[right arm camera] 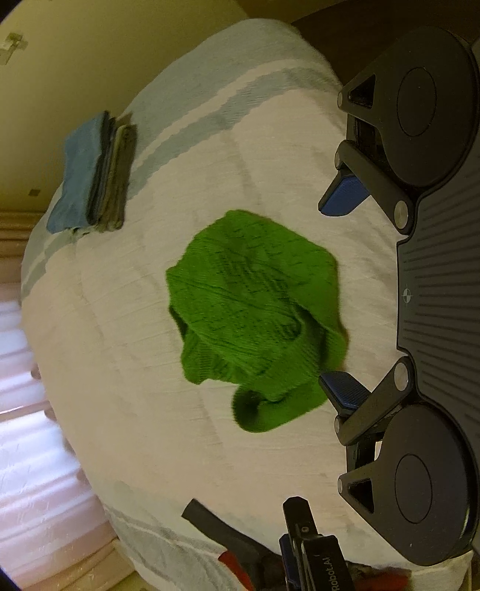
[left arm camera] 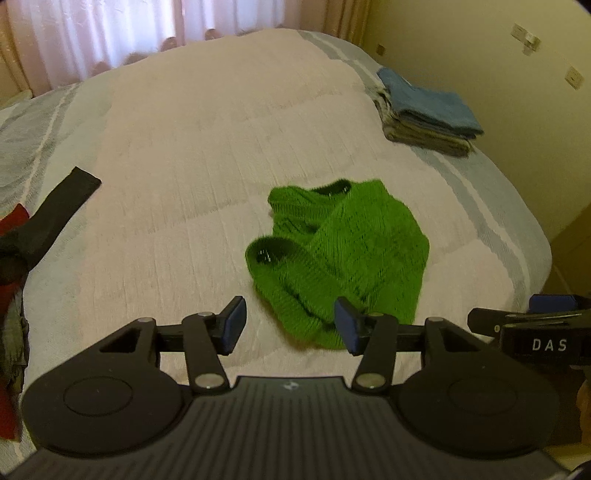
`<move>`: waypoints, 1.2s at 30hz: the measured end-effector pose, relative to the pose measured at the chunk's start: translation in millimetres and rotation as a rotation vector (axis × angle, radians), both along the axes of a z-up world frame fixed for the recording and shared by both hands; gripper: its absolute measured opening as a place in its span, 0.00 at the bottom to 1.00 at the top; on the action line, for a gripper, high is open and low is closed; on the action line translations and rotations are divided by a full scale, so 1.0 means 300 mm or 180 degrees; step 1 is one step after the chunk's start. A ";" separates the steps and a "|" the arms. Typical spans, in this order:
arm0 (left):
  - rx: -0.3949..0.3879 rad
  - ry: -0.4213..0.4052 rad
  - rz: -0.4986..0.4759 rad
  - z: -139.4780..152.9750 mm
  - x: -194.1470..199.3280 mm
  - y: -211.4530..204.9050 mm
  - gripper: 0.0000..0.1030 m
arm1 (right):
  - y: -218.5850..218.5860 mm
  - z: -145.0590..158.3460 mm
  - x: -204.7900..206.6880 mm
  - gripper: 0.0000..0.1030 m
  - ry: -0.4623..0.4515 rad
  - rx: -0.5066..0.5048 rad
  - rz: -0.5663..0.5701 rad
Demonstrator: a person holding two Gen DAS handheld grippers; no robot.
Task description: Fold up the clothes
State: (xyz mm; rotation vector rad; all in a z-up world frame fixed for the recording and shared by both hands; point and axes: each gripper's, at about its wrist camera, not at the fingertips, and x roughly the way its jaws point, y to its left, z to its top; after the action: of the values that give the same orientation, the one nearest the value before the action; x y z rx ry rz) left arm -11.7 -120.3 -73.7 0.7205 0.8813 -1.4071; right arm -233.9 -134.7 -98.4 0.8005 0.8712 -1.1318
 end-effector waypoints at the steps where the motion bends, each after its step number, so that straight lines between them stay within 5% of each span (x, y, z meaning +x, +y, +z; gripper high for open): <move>1: -0.0011 0.0003 0.0042 0.002 -0.006 -0.013 0.48 | -0.021 0.001 -0.011 0.91 -0.0014 0.0000 0.0004; 9: 0.0025 0.0022 0.0580 -0.039 -0.007 -0.109 0.49 | -0.194 -0.063 -0.141 0.91 -0.0026 0.0169 0.0030; 17: 0.0298 0.0069 0.0973 -0.173 0.013 -0.154 0.50 | -0.289 -0.275 -0.276 0.91 -0.0110 0.0739 -0.0076; 22: 0.0428 0.0159 0.1129 -0.262 0.065 -0.198 0.53 | -0.332 -0.437 -0.390 0.91 -0.0458 0.1177 -0.0548; 27: 0.0433 0.0286 0.1213 -0.360 0.156 -0.267 0.61 | -0.363 -0.621 -0.480 0.91 -0.1189 0.1621 -0.1335; 32: 0.0459 0.0722 0.1398 -0.487 0.270 -0.351 0.63 | -0.376 -0.775 -0.497 0.91 -0.1657 0.1757 -0.1991; 36: 0.0456 0.1039 0.1576 -0.597 0.360 -0.409 0.64 | -0.385 -0.871 -0.460 0.91 -0.1792 0.1766 -0.2158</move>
State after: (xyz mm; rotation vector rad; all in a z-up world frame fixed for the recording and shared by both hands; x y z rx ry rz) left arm 96.2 -243.0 -252.9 0.3416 1.3242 -1.0338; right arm -371.9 -250.3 -359.6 1.8695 0.4263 -1.1434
